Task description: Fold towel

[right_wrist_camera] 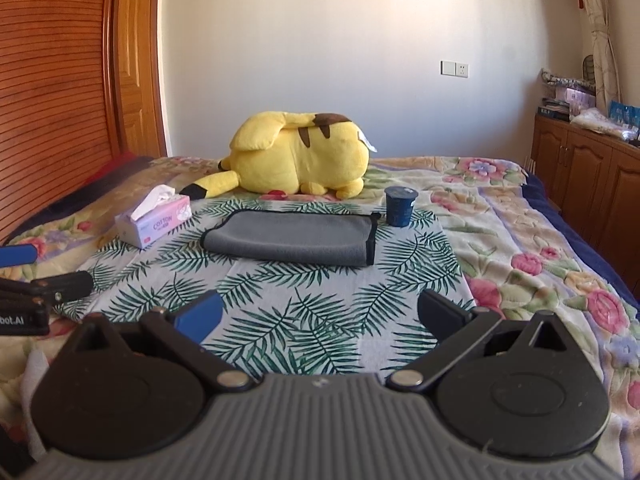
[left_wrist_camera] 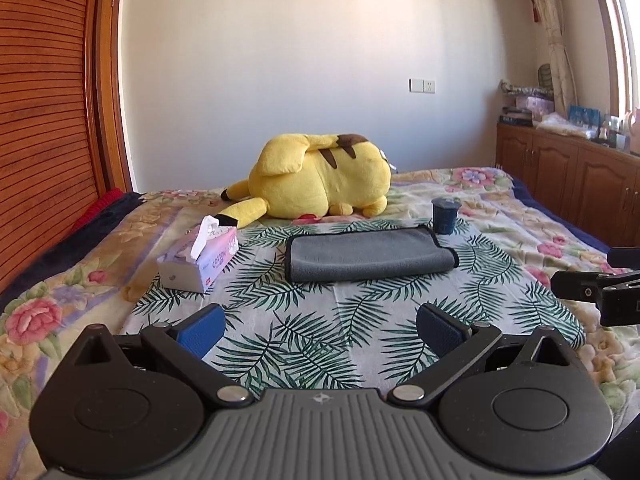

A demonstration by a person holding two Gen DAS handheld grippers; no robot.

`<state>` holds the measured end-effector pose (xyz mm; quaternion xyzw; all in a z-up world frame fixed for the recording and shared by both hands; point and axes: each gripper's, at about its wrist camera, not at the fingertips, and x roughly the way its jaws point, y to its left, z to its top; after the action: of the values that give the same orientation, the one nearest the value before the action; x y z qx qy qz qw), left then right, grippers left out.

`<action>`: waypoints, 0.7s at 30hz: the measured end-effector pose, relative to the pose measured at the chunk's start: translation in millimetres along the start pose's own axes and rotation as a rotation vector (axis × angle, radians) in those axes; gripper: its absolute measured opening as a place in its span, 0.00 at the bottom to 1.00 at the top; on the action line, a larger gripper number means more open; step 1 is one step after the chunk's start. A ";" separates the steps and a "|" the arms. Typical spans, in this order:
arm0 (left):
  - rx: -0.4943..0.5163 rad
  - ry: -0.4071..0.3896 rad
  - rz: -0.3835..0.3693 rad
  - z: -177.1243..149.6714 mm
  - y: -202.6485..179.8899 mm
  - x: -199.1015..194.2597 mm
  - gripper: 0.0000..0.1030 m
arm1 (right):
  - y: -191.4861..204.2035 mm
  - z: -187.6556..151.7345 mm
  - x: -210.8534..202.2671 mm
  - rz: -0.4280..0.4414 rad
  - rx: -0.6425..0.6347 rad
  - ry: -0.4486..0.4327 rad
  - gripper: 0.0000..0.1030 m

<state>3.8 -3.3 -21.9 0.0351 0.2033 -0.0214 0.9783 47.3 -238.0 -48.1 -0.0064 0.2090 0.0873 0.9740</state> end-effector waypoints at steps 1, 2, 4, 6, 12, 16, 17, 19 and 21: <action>0.002 -0.007 0.000 -0.2 0.0 -1.6 0.84 | -0.5 0.3 -0.4 -0.002 0.001 -0.005 1.00; 0.006 -0.014 0.002 -0.6 -0.9 -3.2 0.84 | -0.9 0.4 -1.2 -0.003 0.002 -0.010 1.00; 0.010 -0.025 0.004 -0.2 -1.6 -4.8 0.84 | -2.2 1.3 -1.9 -0.005 0.009 -0.019 1.00; 0.012 -0.038 0.006 0.0 -1.8 -7.1 0.84 | -3.0 1.6 -3.9 -0.007 0.013 -0.034 1.00; 0.014 -0.072 0.011 1.7 -1.4 -12.2 0.84 | -3.5 2.0 -10.6 -0.014 0.011 -0.082 1.00; 0.019 -0.094 0.012 2.5 -1.4 -15.7 0.84 | -3.5 2.4 -14.1 -0.018 0.006 -0.107 1.00; 0.020 -0.098 0.012 2.8 -1.5 -16.4 0.84 | -3.4 2.3 -15.3 -0.019 0.004 -0.115 1.00; 0.019 -0.103 0.011 3.4 -1.7 -17.3 0.84 | -3.5 1.9 -18.1 -0.020 0.002 -0.130 1.00; 0.016 -0.106 0.009 4.3 -1.1 -17.7 0.84 | -4.0 2.1 -19.6 -0.022 0.002 -0.139 1.00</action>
<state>-10.8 -4.2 -11.0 0.0425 0.1506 -0.0205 0.9875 31.3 -245.1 -38.4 -0.0017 0.1408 0.0766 0.9871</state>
